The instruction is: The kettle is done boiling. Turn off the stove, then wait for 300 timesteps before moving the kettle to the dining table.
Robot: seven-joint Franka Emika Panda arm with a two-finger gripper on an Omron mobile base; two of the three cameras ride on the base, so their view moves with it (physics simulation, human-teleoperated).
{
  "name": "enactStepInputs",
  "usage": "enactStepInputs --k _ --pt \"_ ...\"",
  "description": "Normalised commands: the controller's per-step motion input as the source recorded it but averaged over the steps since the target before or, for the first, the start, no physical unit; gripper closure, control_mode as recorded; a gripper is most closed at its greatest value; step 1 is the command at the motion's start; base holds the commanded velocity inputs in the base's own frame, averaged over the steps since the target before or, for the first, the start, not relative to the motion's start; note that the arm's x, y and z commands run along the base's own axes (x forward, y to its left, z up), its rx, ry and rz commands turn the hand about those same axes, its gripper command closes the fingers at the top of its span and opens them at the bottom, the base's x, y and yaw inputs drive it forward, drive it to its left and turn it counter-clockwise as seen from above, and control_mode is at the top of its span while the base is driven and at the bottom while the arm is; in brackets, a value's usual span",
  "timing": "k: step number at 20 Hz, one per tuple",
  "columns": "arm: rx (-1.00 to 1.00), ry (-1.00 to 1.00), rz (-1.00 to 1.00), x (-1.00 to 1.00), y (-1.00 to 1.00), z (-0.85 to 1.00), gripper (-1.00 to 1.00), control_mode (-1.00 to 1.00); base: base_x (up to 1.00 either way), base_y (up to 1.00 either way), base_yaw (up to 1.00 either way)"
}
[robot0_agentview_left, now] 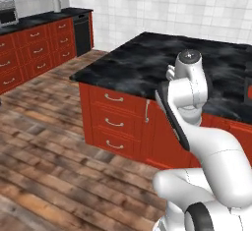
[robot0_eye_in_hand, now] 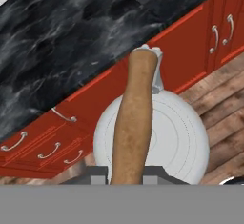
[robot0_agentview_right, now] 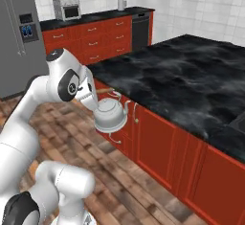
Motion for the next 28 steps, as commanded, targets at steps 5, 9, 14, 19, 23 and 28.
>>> enactStepInputs --k 5,9,14,19,23,28 --pt "0.00 0.00 0.00 0.00 0.00 0.00 1.00 1.00 0.47 0.80 -0.20" --pt "0.00 0.00 0.00 0.00 0.00 0.00 1.00 1.00 0.48 0.80 -0.20" --pt "0.00 0.00 0.00 0.00 0.00 0.00 1.00 1.00 0.50 0.81 -0.20" --pt "0.00 0.00 0.00 0.00 0.00 0.00 1.00 1.00 0.50 0.81 -0.20" --pt "0.00 0.00 0.00 0.00 0.00 0.00 1.00 1.00 0.50 0.82 -0.20" --pt "0.00 0.00 0.00 0.00 0.00 0.00 1.00 1.00 0.51 0.79 -0.19"
